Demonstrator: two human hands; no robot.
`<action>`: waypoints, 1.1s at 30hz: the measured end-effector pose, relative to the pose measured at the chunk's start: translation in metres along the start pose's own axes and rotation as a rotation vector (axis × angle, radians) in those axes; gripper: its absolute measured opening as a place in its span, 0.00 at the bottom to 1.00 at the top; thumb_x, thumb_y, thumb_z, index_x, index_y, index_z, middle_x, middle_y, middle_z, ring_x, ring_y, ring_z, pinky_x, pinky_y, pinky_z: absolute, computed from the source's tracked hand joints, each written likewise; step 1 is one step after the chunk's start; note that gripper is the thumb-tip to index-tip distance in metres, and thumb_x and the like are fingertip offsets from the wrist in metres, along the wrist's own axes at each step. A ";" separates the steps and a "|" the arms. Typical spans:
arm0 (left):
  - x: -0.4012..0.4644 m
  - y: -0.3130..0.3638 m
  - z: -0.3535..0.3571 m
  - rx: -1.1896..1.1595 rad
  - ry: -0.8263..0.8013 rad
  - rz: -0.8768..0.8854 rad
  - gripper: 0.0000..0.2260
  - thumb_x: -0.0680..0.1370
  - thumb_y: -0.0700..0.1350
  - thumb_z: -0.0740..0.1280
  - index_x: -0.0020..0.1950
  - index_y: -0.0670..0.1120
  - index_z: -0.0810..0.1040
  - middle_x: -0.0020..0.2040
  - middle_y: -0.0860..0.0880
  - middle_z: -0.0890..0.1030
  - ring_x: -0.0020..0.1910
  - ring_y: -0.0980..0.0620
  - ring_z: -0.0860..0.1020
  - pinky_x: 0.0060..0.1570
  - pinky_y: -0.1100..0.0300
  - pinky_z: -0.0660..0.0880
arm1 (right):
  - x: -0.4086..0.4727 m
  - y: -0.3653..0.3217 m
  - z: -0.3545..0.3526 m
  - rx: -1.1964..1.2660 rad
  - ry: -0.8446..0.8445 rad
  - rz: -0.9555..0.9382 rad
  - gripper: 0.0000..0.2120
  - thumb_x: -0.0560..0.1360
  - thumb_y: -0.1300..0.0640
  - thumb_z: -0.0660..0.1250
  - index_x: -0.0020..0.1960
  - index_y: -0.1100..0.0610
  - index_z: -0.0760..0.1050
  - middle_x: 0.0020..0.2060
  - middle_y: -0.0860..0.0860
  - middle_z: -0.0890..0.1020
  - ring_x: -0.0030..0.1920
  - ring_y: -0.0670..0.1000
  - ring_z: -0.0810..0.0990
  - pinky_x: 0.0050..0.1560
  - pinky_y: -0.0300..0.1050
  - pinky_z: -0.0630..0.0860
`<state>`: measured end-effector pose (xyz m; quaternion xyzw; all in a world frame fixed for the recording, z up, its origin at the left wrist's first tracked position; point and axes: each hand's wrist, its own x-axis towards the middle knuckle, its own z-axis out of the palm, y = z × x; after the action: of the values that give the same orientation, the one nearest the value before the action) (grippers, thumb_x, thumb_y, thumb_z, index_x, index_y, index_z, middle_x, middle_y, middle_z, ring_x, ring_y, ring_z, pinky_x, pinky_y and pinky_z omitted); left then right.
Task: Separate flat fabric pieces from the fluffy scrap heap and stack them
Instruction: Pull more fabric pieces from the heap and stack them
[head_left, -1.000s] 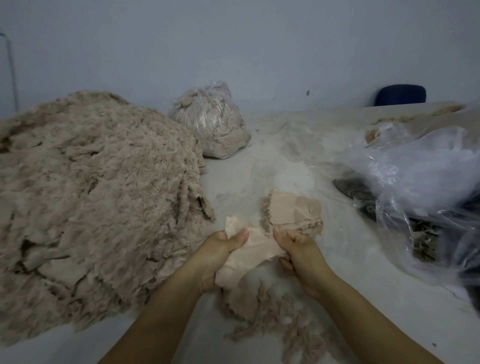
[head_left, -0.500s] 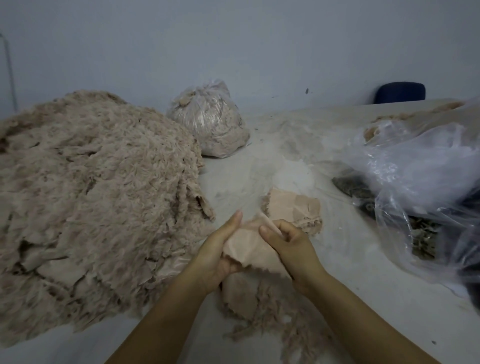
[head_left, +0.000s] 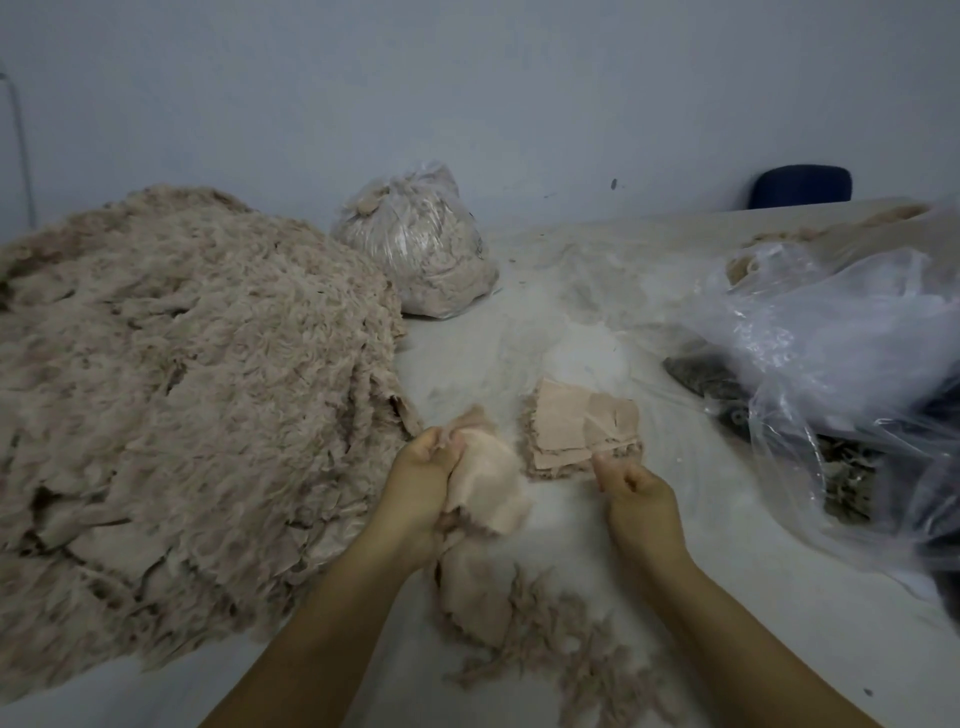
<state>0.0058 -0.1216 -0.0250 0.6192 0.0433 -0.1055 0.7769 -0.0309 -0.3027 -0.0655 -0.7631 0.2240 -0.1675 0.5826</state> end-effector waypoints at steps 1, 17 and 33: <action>0.002 0.001 0.001 -0.012 -0.004 -0.006 0.09 0.82 0.43 0.58 0.51 0.47 0.78 0.39 0.44 0.79 0.35 0.48 0.73 0.36 0.60 0.67 | -0.003 -0.001 0.000 0.005 -0.077 0.046 0.21 0.78 0.45 0.61 0.32 0.57 0.70 0.23 0.48 0.67 0.25 0.47 0.66 0.24 0.37 0.63; 0.067 -0.001 0.053 0.358 0.058 0.320 0.13 0.81 0.49 0.59 0.39 0.45 0.71 0.33 0.50 0.72 0.31 0.54 0.69 0.29 0.64 0.67 | 0.047 -0.029 -0.001 0.527 -0.084 0.120 0.13 0.76 0.59 0.69 0.35 0.58 0.69 0.20 0.50 0.71 0.21 0.47 0.67 0.21 0.36 0.66; 0.021 -0.009 -0.054 1.082 -0.619 0.142 0.07 0.72 0.42 0.74 0.45 0.52 0.80 0.39 0.58 0.78 0.37 0.67 0.76 0.41 0.72 0.71 | -0.032 0.006 -0.011 -0.413 -0.872 -0.540 0.17 0.74 0.46 0.69 0.32 0.56 0.77 0.32 0.51 0.75 0.34 0.43 0.72 0.40 0.41 0.70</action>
<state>0.0276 -0.0733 -0.0504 0.8668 -0.2846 -0.2351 0.3352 -0.0642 -0.2961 -0.0682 -0.8904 -0.2136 0.0682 0.3960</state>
